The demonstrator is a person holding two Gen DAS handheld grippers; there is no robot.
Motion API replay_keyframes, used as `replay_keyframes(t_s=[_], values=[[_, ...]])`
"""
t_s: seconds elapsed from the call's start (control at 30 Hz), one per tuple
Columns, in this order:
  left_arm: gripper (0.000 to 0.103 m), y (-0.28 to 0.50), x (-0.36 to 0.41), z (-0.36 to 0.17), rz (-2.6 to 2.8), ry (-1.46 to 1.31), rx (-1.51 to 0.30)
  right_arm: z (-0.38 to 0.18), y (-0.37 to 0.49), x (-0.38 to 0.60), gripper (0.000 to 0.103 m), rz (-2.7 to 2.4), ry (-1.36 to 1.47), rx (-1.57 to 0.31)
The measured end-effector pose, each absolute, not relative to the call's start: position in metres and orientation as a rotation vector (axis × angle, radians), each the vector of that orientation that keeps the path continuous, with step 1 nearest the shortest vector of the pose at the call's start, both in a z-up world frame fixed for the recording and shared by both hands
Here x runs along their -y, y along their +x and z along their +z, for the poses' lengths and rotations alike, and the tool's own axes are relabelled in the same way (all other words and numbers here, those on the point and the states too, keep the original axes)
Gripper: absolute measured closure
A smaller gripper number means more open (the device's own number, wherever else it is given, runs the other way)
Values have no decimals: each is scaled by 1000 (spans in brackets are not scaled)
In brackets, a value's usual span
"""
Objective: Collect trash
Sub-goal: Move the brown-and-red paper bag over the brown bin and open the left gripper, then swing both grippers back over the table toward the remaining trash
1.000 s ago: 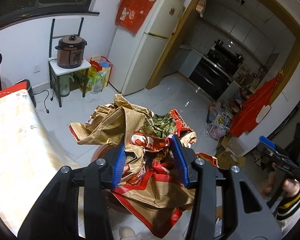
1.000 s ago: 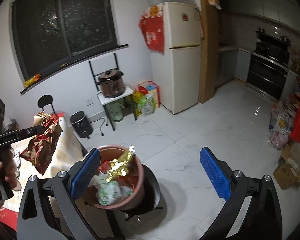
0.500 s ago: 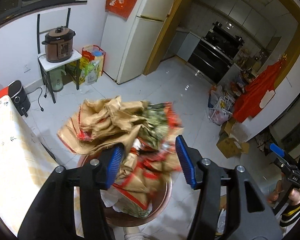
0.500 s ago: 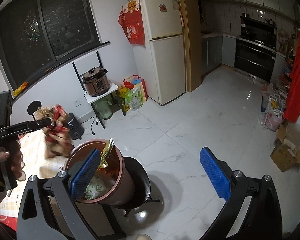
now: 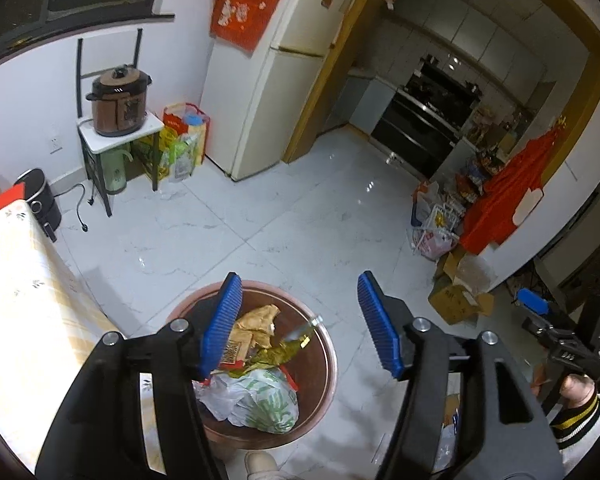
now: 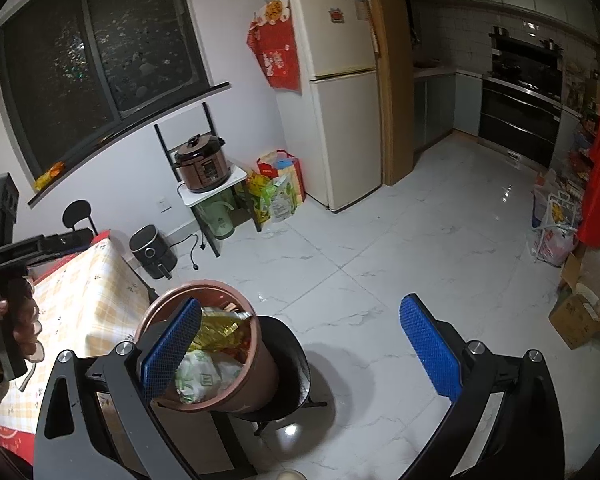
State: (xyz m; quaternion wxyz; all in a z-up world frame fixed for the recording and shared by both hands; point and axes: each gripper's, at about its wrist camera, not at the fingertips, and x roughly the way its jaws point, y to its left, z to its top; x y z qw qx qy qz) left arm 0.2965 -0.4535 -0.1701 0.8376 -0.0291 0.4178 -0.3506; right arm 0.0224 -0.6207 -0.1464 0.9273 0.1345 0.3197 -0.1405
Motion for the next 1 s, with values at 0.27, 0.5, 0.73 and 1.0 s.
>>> replay_keyframes(t_s=[0.27,0.5,0.73,1.0], values=[[28,278,373,-135,-640,-115,-795,-136,56,585,5,-203,238,-649],[20,252,261,-109,-461,-165,-728,-125,95,526,5,-94,198,-656],[6,222,122,-94,-223,-253,-693,-117,133,443,5,37,155,-666],[6,164,-31,-92,28,-346,-653,-119,177,320,5,206,101,-705]])
